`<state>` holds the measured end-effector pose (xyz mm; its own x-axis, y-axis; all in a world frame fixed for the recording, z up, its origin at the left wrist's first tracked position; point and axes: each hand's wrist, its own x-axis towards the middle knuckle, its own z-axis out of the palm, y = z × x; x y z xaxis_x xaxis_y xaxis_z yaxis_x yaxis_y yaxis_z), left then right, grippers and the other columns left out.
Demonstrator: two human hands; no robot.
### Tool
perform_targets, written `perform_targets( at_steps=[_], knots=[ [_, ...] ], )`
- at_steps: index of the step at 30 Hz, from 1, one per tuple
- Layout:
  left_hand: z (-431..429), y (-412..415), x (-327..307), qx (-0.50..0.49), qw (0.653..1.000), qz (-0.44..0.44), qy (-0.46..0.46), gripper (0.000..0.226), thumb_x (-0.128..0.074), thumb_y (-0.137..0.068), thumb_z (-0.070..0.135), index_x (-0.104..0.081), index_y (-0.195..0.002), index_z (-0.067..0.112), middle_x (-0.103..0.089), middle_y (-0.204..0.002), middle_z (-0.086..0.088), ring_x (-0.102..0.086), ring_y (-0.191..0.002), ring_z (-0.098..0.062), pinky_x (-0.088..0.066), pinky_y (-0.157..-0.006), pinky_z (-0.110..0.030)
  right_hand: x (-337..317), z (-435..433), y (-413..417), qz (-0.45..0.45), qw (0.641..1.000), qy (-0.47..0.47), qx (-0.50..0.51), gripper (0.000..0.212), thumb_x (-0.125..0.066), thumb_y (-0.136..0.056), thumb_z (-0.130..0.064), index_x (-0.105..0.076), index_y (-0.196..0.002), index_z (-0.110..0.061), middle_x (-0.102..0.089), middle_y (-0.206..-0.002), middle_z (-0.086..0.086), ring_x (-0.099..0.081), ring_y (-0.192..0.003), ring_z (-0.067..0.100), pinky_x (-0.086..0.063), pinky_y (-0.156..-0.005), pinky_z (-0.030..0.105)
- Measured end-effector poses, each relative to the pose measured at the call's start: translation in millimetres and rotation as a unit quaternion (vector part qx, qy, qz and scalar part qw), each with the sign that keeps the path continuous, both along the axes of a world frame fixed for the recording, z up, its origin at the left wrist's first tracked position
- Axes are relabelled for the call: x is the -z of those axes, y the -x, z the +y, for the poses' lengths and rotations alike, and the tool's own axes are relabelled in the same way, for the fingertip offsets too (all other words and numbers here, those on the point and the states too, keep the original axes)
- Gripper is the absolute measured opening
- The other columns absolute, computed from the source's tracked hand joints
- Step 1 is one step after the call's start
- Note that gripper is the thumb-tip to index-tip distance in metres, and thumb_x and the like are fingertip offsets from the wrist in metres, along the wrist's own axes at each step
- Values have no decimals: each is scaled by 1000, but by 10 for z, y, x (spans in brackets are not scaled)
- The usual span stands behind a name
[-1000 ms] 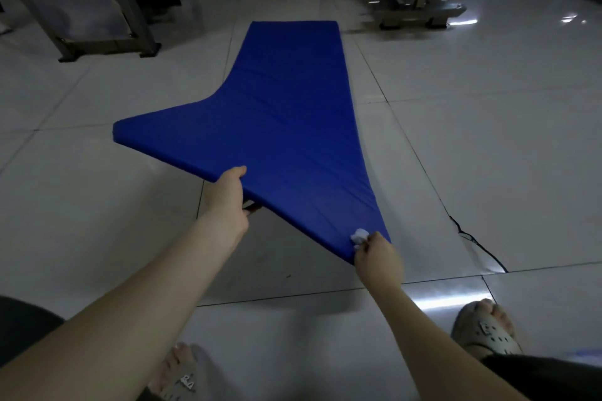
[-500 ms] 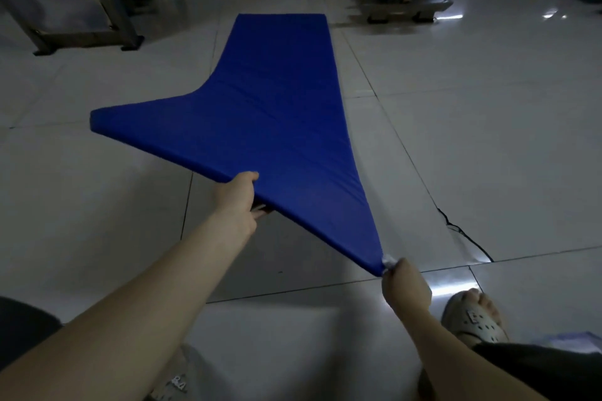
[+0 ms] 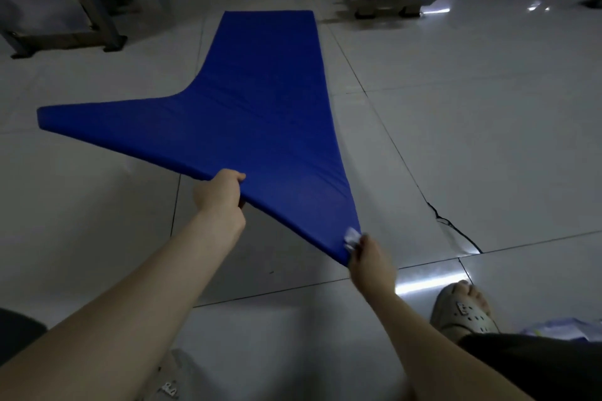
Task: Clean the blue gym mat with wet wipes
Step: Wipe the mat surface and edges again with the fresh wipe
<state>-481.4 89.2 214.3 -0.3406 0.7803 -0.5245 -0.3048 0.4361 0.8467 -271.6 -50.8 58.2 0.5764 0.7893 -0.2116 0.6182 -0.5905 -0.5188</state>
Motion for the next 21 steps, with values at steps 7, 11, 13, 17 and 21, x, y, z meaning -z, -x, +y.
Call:
perform_targets(
  at_steps=[7,11,13,17,21],
  knots=[
    [92,112,-133,-42,999,3,-32,24,-69,-79,6,-58,-91,23,-63,-101,5,-66,-91,-17,-60,-86,-37,12,67,276,297,917,-169,203,17,-48,-95,-18,-64,-92,-14,-72,-82,4,-69,-73,18,-54,-62,34],
    [111,172,-201,-74,997,2,-38,31,-70,-77,13,-61,-106,20,-65,-103,4,-66,-90,-17,-58,-77,-34,-1,68,0,509,752,-126,400,11,-47,-99,-9,-57,-104,-7,-64,-95,14,-64,-78,26,-53,-61,35],
    [122,238,-207,-103,993,0,-62,25,-69,-78,16,-62,-101,22,-67,-104,6,-68,-90,-15,-59,-78,-33,17,43,-207,613,679,-131,382,15,-39,-97,-1,-52,-98,-9,-56,-87,13,-59,-70,28,-52,-61,39],
    [113,361,-177,-134,987,2,-86,12,-67,-88,20,-66,-99,25,-70,-100,8,-69,-85,-12,-57,-73,-28,-212,473,-267,673,634,-171,339,14,-41,-94,-11,-55,-90,-12,-56,-78,11,-54,-63,23,-55,-68,39],
    [146,557,-160,-165,983,19,-81,4,-65,-94,23,-64,-97,26,-66,-94,11,-66,-83,-10,-57,-75,-28,-514,925,-315,720,640,-118,240,62,-53,-92,-67,-59,-119,-11,-74,-111,12,-74,-93,30,-61,-71,42]
  ],
)
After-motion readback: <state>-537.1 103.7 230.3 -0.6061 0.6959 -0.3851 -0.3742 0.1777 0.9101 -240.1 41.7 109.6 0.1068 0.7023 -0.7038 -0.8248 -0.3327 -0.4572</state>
